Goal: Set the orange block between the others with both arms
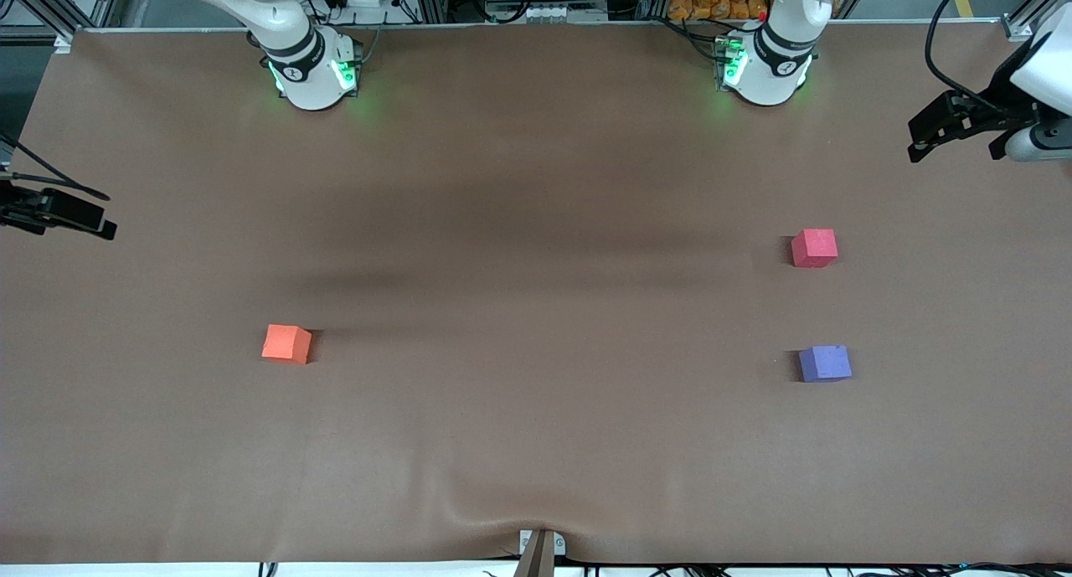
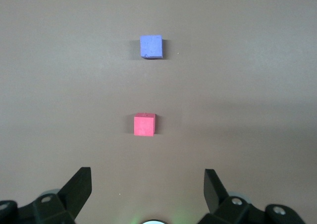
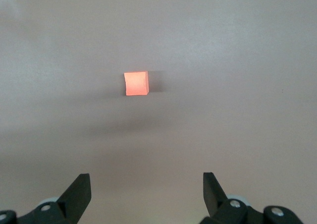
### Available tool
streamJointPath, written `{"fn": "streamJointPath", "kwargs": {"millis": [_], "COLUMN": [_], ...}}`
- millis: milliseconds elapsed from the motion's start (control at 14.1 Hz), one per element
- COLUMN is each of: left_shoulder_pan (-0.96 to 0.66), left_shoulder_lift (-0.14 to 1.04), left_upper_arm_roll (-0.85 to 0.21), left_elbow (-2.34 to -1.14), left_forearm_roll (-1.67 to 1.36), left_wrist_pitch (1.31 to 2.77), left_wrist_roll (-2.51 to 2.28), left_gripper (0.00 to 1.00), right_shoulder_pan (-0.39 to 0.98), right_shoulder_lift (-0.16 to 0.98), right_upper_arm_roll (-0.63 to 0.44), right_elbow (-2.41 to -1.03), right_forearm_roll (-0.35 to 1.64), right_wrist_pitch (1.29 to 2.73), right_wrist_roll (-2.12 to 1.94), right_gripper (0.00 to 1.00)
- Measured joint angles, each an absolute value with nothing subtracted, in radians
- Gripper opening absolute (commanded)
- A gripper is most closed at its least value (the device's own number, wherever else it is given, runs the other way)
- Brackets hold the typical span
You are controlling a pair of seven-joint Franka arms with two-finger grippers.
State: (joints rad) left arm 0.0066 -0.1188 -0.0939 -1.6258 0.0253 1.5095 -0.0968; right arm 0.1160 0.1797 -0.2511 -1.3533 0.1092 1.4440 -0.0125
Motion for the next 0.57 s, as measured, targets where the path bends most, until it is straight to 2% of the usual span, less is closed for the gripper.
{"fn": "streamJointPath", "kwargs": {"millis": [71, 213, 284, 427, 569], "left_shoulder_pan": [0.007, 0.007, 0.007, 0.007, 0.007], "left_shoulder_lift": [-0.119, -0.119, -0.119, -0.119, -0.119], "left_upper_arm_roll": [-0.094, -0.094, -0.094, -0.094, -0.094], "left_elbow": [-1.625, -1.624, -1.619, -1.605, -1.598], "left_forearm_roll": [0.023, 0.021, 0.021, 0.021, 0.021], "left_wrist_pitch": [1.508, 1.507, 1.507, 1.507, 1.506], "left_wrist_roll": [-0.097, -0.097, -0.097, -0.097, -0.097], "left_gripper": [1.00, 1.00, 1.00, 1.00, 1.00], "right_shoulder_pan": [0.048, -0.141, -0.193, -0.204, -0.203], "right_shoulder_lift": [0.179, 0.177, 0.176, 0.173, 0.171], "right_upper_arm_roll": [-0.182, 0.053, 0.140, 0.200, 0.207], "right_elbow": [-1.353, -1.353, -1.352, -1.352, -1.352], "right_forearm_roll": [0.101, 0.030, -0.008, -0.036, -0.043], "right_wrist_pitch": [1.443, 1.440, 1.440, 1.435, 1.428], "right_wrist_roll": [-0.015, -0.015, -0.003, 0.043, 0.060], "right_gripper": [1.00, 1.00, 1.00, 1.00, 1.00]}}
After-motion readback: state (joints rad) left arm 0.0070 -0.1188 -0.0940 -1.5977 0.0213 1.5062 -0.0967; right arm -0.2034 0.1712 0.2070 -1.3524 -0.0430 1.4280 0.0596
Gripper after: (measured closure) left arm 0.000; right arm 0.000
